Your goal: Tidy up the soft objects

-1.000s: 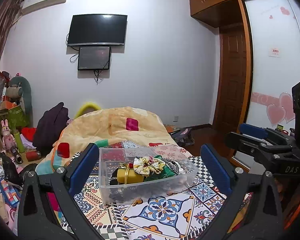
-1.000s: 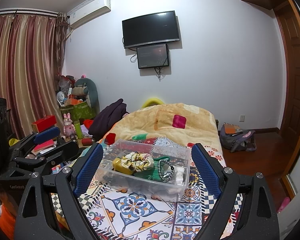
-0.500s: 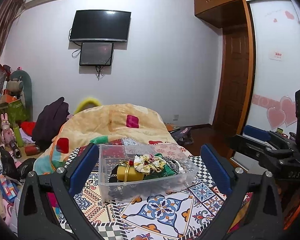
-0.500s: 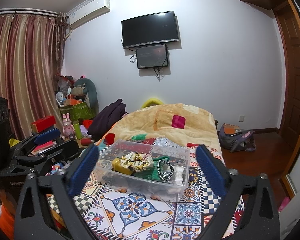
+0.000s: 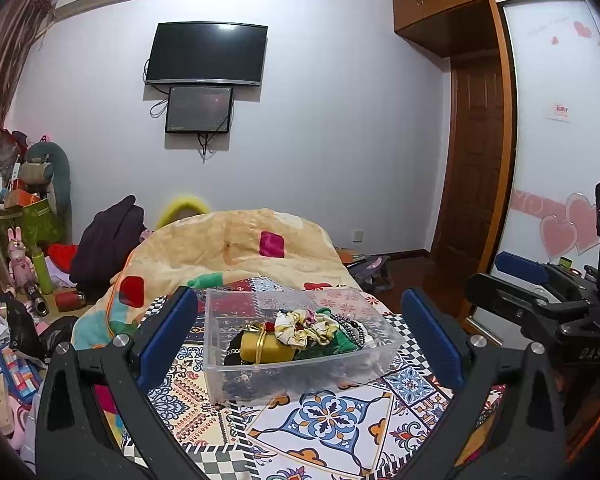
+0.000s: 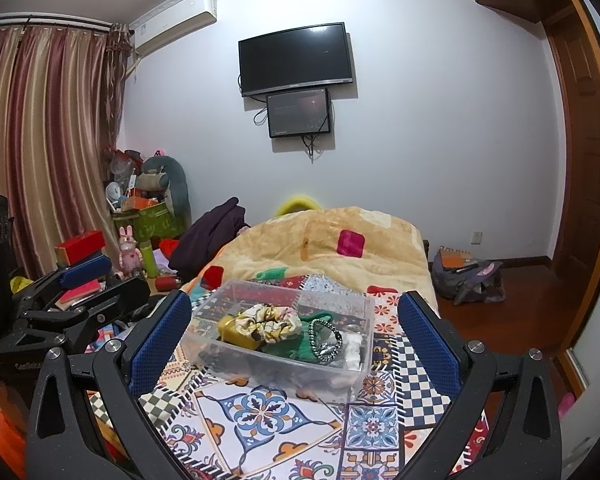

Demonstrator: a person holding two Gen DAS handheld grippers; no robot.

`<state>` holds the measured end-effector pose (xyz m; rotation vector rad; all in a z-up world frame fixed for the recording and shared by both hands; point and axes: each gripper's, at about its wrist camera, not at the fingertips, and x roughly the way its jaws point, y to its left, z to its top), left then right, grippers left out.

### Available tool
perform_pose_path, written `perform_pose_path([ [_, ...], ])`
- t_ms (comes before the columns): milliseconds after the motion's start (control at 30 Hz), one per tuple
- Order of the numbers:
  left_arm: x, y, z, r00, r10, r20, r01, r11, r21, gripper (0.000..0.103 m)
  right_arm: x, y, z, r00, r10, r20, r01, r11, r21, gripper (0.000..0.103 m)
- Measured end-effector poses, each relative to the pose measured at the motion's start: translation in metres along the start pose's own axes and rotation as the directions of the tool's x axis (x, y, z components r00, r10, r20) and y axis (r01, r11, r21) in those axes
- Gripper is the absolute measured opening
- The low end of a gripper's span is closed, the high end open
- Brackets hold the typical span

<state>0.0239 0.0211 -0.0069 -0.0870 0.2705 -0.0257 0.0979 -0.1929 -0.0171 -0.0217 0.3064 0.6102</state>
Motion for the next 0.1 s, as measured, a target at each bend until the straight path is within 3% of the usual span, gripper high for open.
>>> perform_pose_path([
  [100, 0.0007, 0.0022, 0.0002, 1.0, -0.003, -0.005, 0.003, 1.0, -0.01, 0.103, 0.0009, 0.0004, 0.0001, 1.0, 0.0, -0.005, 0.0, 1.0, -0.003, 0.103],
])
